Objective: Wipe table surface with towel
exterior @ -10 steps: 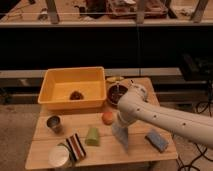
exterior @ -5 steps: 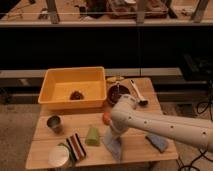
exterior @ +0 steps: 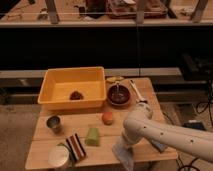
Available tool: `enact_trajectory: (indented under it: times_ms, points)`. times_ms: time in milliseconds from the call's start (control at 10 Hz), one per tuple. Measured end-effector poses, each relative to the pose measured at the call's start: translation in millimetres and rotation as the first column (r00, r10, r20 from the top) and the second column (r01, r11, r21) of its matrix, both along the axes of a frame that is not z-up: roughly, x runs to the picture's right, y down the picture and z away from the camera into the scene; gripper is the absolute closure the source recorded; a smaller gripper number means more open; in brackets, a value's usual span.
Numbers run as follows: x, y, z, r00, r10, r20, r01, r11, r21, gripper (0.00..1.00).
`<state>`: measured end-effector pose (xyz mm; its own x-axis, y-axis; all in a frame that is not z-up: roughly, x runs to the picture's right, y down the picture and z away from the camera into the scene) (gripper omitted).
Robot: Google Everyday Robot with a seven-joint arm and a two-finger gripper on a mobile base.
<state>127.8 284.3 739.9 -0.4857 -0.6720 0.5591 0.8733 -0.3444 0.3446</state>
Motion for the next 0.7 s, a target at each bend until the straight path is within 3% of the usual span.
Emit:
enact_trajectory:
  times_ms: [200, 300, 700]
  points:
    - [30.1, 2.1, 20.2, 0.996, 0.053, -0.068, -0.054, 0.9984, -0.014, 0.90]
    - [34.1, -8.5, 28.9, 0.993, 0.080, -0.083, -0.081, 0.9967, -0.007, 0.90]
    - [52.0, -82.6, 45.0, 0.976, 0.163, -0.144, -0.158, 0.9863, 0.046, 0.90]
